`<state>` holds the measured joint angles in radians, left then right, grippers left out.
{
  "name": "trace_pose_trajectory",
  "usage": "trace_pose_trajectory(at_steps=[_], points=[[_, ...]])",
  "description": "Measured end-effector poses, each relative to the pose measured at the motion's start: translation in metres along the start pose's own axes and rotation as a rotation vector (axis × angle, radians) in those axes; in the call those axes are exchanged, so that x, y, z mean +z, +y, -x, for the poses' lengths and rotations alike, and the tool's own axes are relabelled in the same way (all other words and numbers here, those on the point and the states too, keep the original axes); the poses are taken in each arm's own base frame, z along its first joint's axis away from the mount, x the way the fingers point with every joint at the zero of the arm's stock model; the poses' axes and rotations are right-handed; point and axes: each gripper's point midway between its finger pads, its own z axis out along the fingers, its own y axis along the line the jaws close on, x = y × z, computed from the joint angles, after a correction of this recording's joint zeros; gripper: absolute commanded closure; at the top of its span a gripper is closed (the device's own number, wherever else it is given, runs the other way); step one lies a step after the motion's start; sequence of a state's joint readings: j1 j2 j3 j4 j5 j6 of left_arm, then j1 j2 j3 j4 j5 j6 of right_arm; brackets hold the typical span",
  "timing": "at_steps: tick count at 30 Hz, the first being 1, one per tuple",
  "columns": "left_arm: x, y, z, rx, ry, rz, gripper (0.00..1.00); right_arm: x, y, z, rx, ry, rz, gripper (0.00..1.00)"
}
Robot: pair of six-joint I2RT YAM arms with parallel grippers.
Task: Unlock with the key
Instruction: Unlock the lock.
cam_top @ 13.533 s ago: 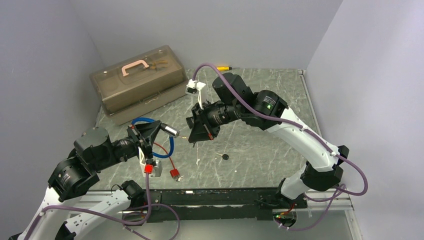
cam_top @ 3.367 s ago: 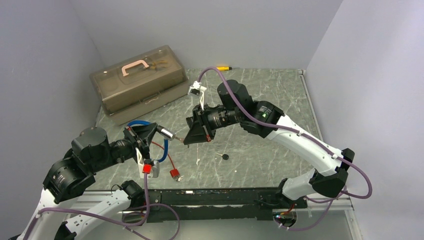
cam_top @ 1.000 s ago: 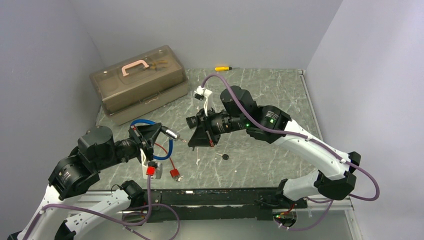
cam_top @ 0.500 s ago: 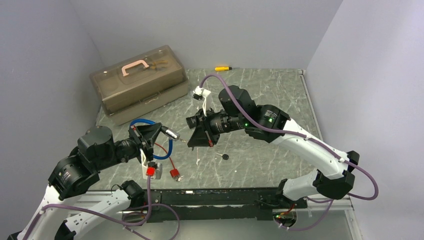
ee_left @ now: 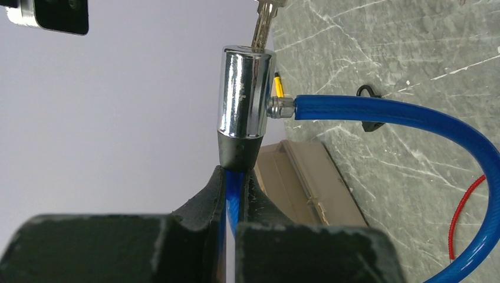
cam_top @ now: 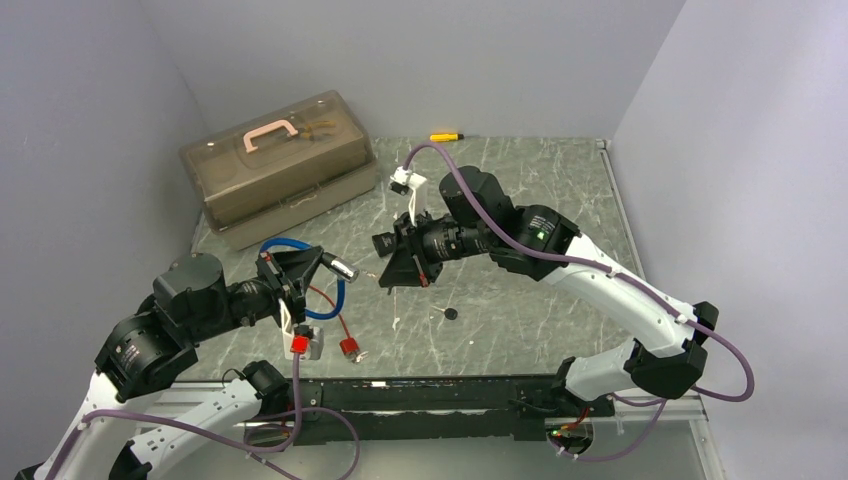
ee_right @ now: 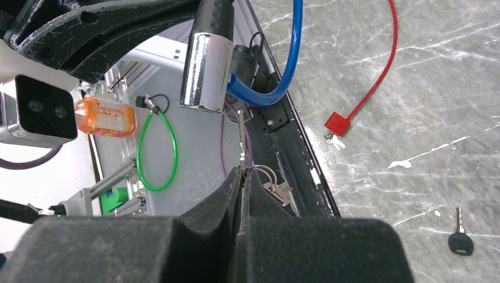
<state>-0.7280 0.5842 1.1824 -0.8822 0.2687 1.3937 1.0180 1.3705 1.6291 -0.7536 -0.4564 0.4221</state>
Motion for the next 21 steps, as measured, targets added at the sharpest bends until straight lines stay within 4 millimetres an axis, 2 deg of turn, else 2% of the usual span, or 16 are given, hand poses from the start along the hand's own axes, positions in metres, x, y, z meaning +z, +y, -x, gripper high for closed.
trace_pose_trajectory(at_steps=[21], points=[[0.001, 0.000, 0.000, 0.000, 0.001, -0.001, 1.00, -0.004, 0.013, -0.007, -0.009, 0.024, 0.068, 1.00]])
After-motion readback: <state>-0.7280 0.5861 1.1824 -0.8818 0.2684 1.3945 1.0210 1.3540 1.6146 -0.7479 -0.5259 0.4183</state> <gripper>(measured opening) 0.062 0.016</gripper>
